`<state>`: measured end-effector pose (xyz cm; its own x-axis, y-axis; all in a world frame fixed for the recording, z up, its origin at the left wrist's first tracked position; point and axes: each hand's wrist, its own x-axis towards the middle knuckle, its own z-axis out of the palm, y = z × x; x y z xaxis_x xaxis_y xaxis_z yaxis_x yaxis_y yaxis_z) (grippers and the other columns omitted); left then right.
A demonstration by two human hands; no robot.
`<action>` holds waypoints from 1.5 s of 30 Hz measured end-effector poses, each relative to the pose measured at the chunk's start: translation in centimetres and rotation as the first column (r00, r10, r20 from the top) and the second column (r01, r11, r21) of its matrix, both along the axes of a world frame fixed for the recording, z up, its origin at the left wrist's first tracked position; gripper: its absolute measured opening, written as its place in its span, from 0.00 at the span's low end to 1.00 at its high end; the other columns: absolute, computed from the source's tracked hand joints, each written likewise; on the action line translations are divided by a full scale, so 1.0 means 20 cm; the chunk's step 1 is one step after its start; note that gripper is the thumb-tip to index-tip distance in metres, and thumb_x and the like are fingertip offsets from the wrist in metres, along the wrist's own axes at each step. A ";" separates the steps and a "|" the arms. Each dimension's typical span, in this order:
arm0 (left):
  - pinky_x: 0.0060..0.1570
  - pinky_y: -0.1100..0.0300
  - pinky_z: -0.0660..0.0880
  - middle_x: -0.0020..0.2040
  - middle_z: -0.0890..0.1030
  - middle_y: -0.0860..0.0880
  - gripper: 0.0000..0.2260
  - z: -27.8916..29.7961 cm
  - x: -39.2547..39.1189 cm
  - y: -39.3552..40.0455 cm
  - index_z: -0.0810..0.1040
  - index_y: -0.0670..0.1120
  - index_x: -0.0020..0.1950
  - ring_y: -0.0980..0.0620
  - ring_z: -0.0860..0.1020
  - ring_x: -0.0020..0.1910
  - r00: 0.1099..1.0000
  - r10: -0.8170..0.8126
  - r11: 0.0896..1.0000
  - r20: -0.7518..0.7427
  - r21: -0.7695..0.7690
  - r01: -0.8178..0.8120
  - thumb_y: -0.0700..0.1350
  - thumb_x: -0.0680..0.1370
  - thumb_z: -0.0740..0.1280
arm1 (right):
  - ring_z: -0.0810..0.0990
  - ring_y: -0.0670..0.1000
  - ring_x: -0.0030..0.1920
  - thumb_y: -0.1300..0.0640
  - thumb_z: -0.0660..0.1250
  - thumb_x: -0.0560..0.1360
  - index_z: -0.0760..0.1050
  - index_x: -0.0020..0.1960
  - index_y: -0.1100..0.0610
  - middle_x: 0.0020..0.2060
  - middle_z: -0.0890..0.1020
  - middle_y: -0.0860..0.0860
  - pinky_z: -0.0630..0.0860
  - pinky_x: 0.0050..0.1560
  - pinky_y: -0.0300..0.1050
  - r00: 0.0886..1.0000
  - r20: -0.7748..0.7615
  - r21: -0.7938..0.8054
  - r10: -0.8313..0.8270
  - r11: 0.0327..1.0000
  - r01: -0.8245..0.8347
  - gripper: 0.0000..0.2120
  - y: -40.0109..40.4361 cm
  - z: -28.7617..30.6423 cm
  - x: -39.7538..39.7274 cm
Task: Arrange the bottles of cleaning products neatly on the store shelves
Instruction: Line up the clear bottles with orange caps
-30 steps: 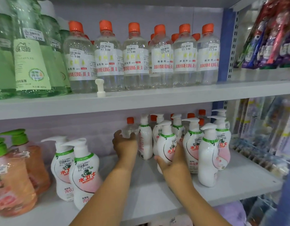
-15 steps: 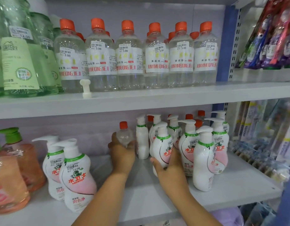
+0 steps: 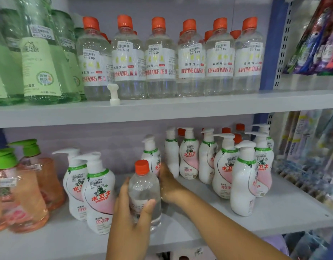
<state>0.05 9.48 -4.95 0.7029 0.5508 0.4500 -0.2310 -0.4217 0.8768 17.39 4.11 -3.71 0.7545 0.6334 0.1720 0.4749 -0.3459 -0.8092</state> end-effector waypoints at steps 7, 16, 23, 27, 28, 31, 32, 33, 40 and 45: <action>0.64 0.55 0.75 0.66 0.78 0.61 0.34 -0.01 0.04 0.06 0.67 0.64 0.74 0.59 0.78 0.65 0.998 -0.056 0.998 -0.002 -0.013 0.056 0.55 0.69 0.75 | 0.81 0.50 0.52 0.56 0.71 0.74 0.81 0.56 0.53 0.53 0.83 0.52 0.76 0.55 0.42 0.940 0.146 0.197 -0.307 0.941 0.276 0.11 -0.15 0.21 0.08; 0.64 0.52 0.77 0.60 0.84 0.60 0.39 -0.08 0.09 0.15 0.70 0.61 0.72 0.62 0.82 0.58 0.971 -0.206 0.977 -0.126 -0.084 0.196 0.41 0.67 0.82 | 0.83 0.57 0.55 0.44 0.73 0.74 0.71 0.67 0.58 0.60 0.80 0.55 0.81 0.53 0.50 0.882 0.229 -0.163 -0.413 0.877 0.453 0.28 0.03 0.46 0.26; 0.56 0.63 0.78 0.58 0.83 0.58 0.36 -0.08 0.10 0.17 0.74 0.69 0.63 0.64 0.82 0.53 0.973 -0.202 0.978 -0.108 -0.073 0.195 0.45 0.63 0.84 | 0.85 0.51 0.32 0.52 0.69 0.77 0.80 0.56 0.57 0.43 0.86 0.54 0.79 0.28 0.38 0.979 0.106 -0.055 -0.176 0.982 0.183 0.11 0.15 0.56 0.23; 0.48 0.68 0.79 0.54 0.84 0.58 0.35 -0.09 0.12 0.18 0.74 0.66 0.61 0.62 0.83 0.52 0.970 -0.217 0.975 -0.108 -0.073 0.210 0.44 0.62 0.84 | 0.83 0.53 0.34 0.61 0.64 0.79 0.79 0.54 0.60 0.42 0.84 0.55 0.82 0.33 0.44 0.991 0.111 -0.179 -0.073 0.980 0.092 0.07 0.19 0.55 0.23; 0.44 0.71 0.78 0.51 0.85 0.60 0.34 -0.09 0.12 0.18 0.74 0.64 0.60 0.63 0.83 0.50 0.966 -0.232 0.970 -0.113 -0.095 0.222 0.38 0.64 0.83 | 0.84 0.53 0.34 0.60 0.64 0.80 0.79 0.54 0.60 0.41 0.84 0.55 0.82 0.35 0.44 0.994 0.090 -0.195 -0.057 0.978 0.074 0.07 0.18 0.55 0.23; 0.43 0.72 0.77 0.53 0.85 0.61 0.34 -0.10 0.13 0.18 0.74 0.61 0.61 0.65 0.83 0.51 0.963 -0.236 0.965 -0.131 -0.148 0.217 0.36 0.64 0.82 | 0.87 0.57 0.41 0.56 0.65 0.81 0.80 0.60 0.60 0.46 0.86 0.58 0.85 0.44 0.50 0.998 -0.033 -0.145 -0.044 0.989 0.039 0.12 0.08 0.58 0.19; 0.45 0.70 0.77 0.54 0.85 0.61 0.35 -0.12 0.13 0.18 0.74 0.61 0.63 0.64 0.83 0.52 0.964 -0.227 0.967 -0.138 -0.148 0.207 0.38 0.64 0.83 | 0.87 0.58 0.43 0.56 0.65 0.81 0.80 0.61 0.60 0.48 0.86 0.58 0.85 0.47 0.51 0.996 0.022 -0.121 -0.086 0.989 0.088 0.13 0.04 0.60 0.18; 0.47 0.68 0.77 0.53 0.85 0.62 0.35 -0.12 0.13 0.17 0.74 0.62 0.64 0.64 0.83 0.52 0.965 -0.218 0.970 -0.146 -0.144 0.198 0.40 0.64 0.83 | 0.86 0.59 0.47 0.56 0.63 0.81 0.80 0.60 0.61 0.49 0.86 0.59 0.83 0.49 0.50 0.968 0.177 -0.106 -0.177 0.975 0.198 0.13 0.00 0.64 0.18; 0.41 0.76 0.74 0.49 0.83 0.71 0.30 -0.05 0.12 0.07 0.74 0.61 0.67 0.69 0.81 0.48 0.962 -0.230 0.971 -0.144 -0.092 0.219 0.42 0.69 0.80 | 0.78 0.55 0.50 0.59 0.65 0.79 0.73 0.60 0.63 0.52 0.79 0.57 0.74 0.47 0.46 0.862 0.492 -0.549 -0.122 0.725 0.416 0.11 -0.25 0.78 0.26; 0.42 0.76 0.73 0.53 0.84 0.64 0.30 -0.04 0.09 0.05 0.72 0.66 0.64 0.72 0.79 0.49 0.978 -0.171 0.983 -0.122 -0.085 0.161 0.41 0.70 0.79 | 0.79 0.56 0.55 0.58 0.62 0.82 0.75 0.62 0.60 0.57 0.80 0.55 0.74 0.55 0.45 0.843 0.538 -0.541 0.002 0.768 0.343 0.11 -0.27 0.84 0.18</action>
<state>1.79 10.46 -5.79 0.8366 0.4500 0.3125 -0.1757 -0.3199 0.9310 20.93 -1.23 13.17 0.7822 0.5982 0.1739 0.6168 -0.7830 -0.0807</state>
